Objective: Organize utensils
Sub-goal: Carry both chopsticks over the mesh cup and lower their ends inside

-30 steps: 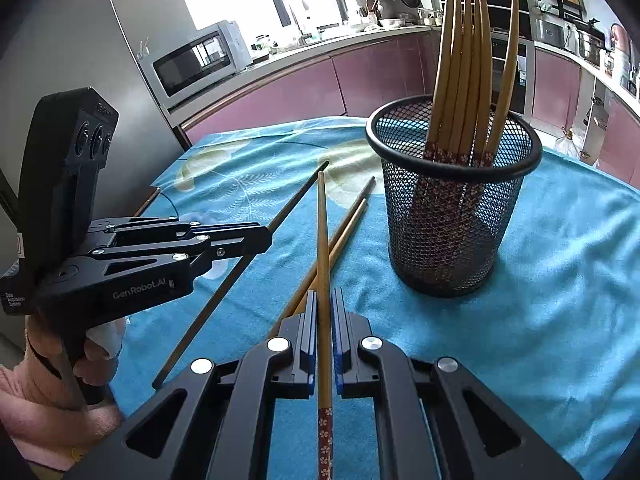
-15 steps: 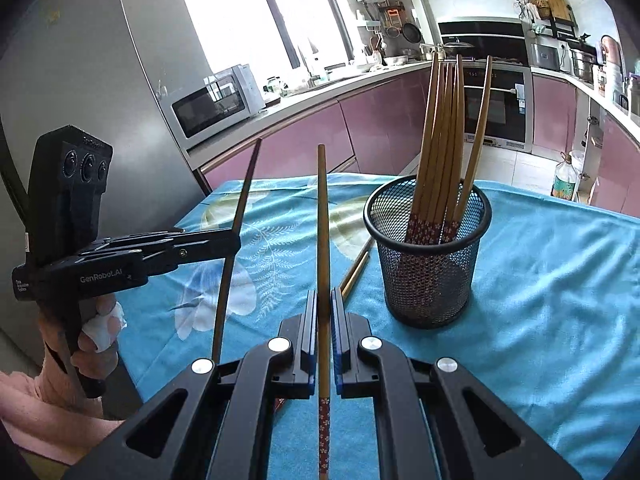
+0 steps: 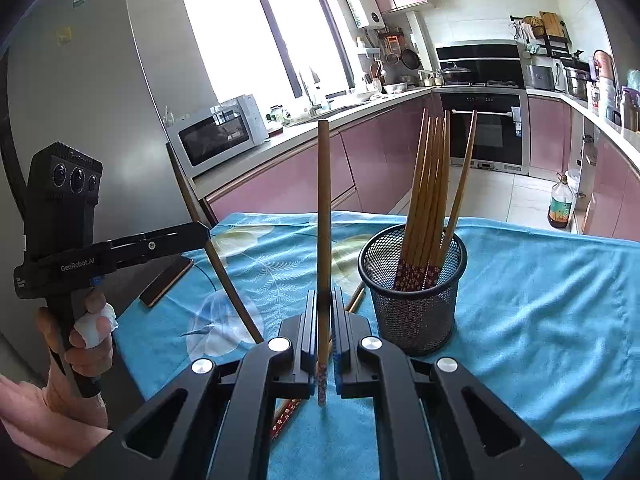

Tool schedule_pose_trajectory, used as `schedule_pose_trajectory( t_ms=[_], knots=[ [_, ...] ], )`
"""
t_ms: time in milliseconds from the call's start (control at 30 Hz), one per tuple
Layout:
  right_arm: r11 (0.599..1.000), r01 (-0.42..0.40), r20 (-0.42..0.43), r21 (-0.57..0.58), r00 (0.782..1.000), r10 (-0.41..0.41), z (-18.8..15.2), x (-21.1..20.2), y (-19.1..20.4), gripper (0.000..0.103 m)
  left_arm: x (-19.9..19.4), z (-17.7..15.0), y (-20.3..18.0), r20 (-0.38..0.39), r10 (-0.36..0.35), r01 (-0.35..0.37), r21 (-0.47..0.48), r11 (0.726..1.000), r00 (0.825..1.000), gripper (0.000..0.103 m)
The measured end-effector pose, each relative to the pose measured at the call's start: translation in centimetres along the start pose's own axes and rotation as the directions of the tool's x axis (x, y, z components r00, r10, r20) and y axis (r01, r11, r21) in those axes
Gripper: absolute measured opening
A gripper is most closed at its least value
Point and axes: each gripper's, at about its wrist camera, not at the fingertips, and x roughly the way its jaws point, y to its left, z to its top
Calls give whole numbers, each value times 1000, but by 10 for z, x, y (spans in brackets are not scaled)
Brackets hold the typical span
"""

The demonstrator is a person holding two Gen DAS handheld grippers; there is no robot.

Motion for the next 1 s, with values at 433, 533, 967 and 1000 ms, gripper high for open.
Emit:
schedule_pose_trajectory(
  t_ms=[433, 533, 967, 1000],
  knots=[
    [999, 20, 77, -37, 997, -17, 25, -18, 2, 6, -5, 33, -15, 67, -24, 23, 14, 1000, 997, 7],
    [998, 31, 98, -48, 995, -26, 32, -24, 1, 6, -4, 41, -21, 76, -36, 34, 26, 999, 996, 7],
    [996, 64, 185, -67, 981, -50, 64, -46, -8, 6, 2, 81, -42, 122, -41, 30, 87, 996, 992, 7],
    [996, 66, 191, -67, 980, -52, 66, -47, -9, 6, 3, 83, -43, 126, -41, 30, 92, 995, 991, 8]
  ],
)
